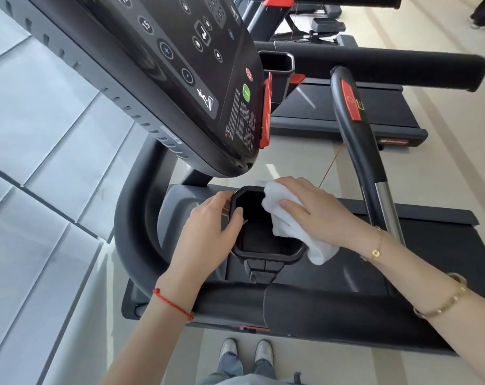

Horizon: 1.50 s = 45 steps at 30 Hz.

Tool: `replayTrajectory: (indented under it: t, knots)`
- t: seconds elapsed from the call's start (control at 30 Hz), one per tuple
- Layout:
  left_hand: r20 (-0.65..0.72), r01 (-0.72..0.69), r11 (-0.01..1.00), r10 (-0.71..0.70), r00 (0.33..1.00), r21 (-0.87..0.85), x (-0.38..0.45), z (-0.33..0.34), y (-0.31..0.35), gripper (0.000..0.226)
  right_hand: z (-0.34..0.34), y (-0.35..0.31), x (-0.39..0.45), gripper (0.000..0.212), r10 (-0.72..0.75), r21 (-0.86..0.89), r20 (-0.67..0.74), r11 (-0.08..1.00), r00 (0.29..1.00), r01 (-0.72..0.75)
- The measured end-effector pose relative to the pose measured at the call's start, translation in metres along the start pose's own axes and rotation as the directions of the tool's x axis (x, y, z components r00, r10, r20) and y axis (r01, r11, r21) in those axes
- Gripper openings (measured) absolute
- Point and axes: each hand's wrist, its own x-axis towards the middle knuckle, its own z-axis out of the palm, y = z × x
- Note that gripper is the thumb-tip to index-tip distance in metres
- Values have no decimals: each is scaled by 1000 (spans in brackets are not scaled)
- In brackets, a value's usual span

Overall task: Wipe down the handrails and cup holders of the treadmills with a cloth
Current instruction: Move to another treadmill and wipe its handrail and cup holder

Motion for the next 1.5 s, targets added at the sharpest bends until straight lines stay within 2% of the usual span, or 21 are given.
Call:
replayTrajectory:
  t: [0.13, 0.23, 0.3, 0.37, 0.43, 0.5, 0.6, 0.73, 0.8, 0.93, 1.0, 1.03, 1.07, 1.13, 1.2, 1.3, 1.33, 1.4, 1.5]
  knots:
    - [16, -7, 1000, 7, 1000, 2, 0, -1, 4, 33, -2, -11, 12, 35, -32, -87, 14, 996, 999, 33]
    - [34, -33, 999, 33, 999, 23, 0, -2, 5, 40, -3, -23, 27, 33, -43, -79, 50, 996, 998, 47]
    - [60, -53, 998, 51, 997, 41, 2, -5, 5, 41, -1, -22, 19, 31, 34, 2, -3, 999, 999, -34]
    - [79, -82, 995, 77, 994, 58, 5, -8, 2, 42, 3, -20, -1, 34, 178, 175, -49, 970, 983, -167]
    - [100, -115, 991, 108, 989, 71, 10, -11, 0, 44, 13, -24, -23, 44, 315, 359, -58, 892, 947, -275]
    - [125, -152, 986, 142, 982, 73, 15, -13, -1, 44, 25, -34, -39, 54, 400, 475, -68, 819, 914, -323]
    - [143, -188, 980, 178, 974, 60, 19, -11, -1, 44, 27, -38, -39, 56, 456, 489, -53, 787, 888, -375]
    - [142, -214, 975, 204, 969, 62, 21, -9, -5, 43, 10, -34, -16, 41, 442, 426, -29, 817, 897, -389]
    - [139, -215, 976, 207, 968, 44, 21, -8, -8, 44, 8, -38, -18, 39, 442, 455, -32, 805, 896, -380]
    - [120, -222, 975, 219, 968, 12, 21, -8, -10, 43, 25, -48, -49, 54, 505, 615, 4, 679, 863, -400]
    - [121, -215, 977, 215, 969, -10, 21, -7, -10, 43, 27, -50, -53, 54, 534, 672, 50, 607, 844, -424]
    - [125, -214, 977, 214, 969, -17, 22, -7, -10, 43, 24, -48, -48, 52, 545, 653, 58, 613, 836, -445]
    - [128, -214, 977, 214, 968, -20, 22, -8, -10, 43, 21, -44, -41, 49, 545, 588, 45, 663, 837, -463]
    - [128, -211, 977, 212, 969, -23, 20, -8, -10, 43, 10, -36, -21, 41, 468, 355, -19, 829, 884, -431]
    - [125, -204, 979, 206, 971, -26, 18, -9, -8, 43, -3, -30, 0, 33, 294, 144, -25, 947, 956, -287]
    - [118, -168, 985, 170, 978, -33, 16, -9, -7, 41, -11, -28, 27, 28, 55, -61, 111, 997, 992, -49]
    - [116, -157, 987, 159, 980, -31, 16, -9, -6, 40, -11, -28, 32, 28, 18, -90, 137, 996, 990, -5]
    - [120, -144, 989, 146, 982, -27, 16, -10, -7, 39, -8, -28, 30, 29, 20, -58, 97, 998, 995, -14]
    - [129, -139, 990, 141, 982, -25, 16, -11, -8, 39, -4, -24, 0, 33, 179, 200, -45, 965, 983, -167]
